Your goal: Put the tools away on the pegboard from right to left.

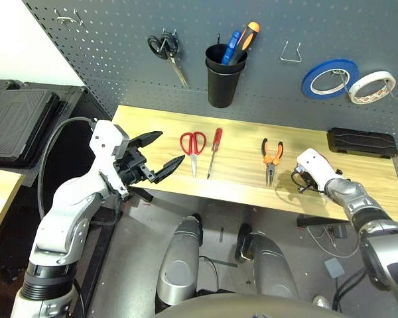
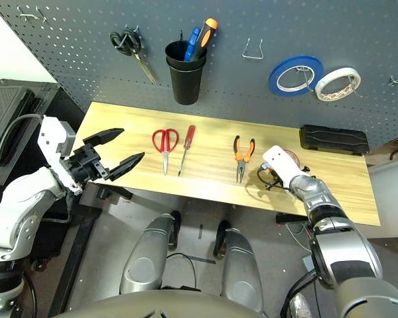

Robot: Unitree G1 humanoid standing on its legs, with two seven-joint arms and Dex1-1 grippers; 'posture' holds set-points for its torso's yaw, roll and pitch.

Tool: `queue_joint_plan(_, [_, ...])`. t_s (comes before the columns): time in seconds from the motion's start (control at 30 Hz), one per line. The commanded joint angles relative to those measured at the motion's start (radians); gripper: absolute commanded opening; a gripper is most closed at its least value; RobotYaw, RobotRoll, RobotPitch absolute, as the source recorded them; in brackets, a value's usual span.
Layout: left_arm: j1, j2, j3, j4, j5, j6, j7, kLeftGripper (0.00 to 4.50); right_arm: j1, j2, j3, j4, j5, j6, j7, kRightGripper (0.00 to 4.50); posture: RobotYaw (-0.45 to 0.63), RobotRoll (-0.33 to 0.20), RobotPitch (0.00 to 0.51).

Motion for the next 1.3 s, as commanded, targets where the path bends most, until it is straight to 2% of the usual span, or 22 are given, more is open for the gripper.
queue_joint_plan(0.03, [0.006, -0.004, -0.003, -0.057, -0.052, -0.001, -0.02, 4.5, 0.048, -0.008, -0.025, -0.024, 0.012, -0.059, -0.075, 0.04, 0.34, 0.0, 0.209])
queue_joint_plan(0.3, [-0.049, -0.01, -0.026, -0.106, -0.106, 0.0, -0.023, 4.5, 0.148, -0.023, -0.057, -0.075, -0.005, -0.235, -0.289, 0.04, 0.33, 0.0, 0.195])
queue_joint_plan(0.6, [-0.104, -0.027, -0.037, -0.136, -0.151, -0.007, -0.021, 4.5, 0.2, -0.105, -0.091, 0.007, -0.025, -0.384, -0.52, 0.04, 0.32, 0.0, 0.188])
queue_joint_plan(0.9, [-0.155, -0.047, -0.055, -0.151, -0.184, -0.008, -0.018, 4.5, 0.173, -0.176, -0.166, 0.053, 0.022, -0.504, -0.524, 0.04, 0.27, 0.0, 0.196])
queue_joint_plan(1.3, [-0.211, -0.054, -0.083, -0.13, -0.177, -0.016, -0.025, 4.5, 0.036, -0.222, -0.208, 0.075, 0.053, -0.517, -0.455, 0.04, 0.24, 0.0, 0.2])
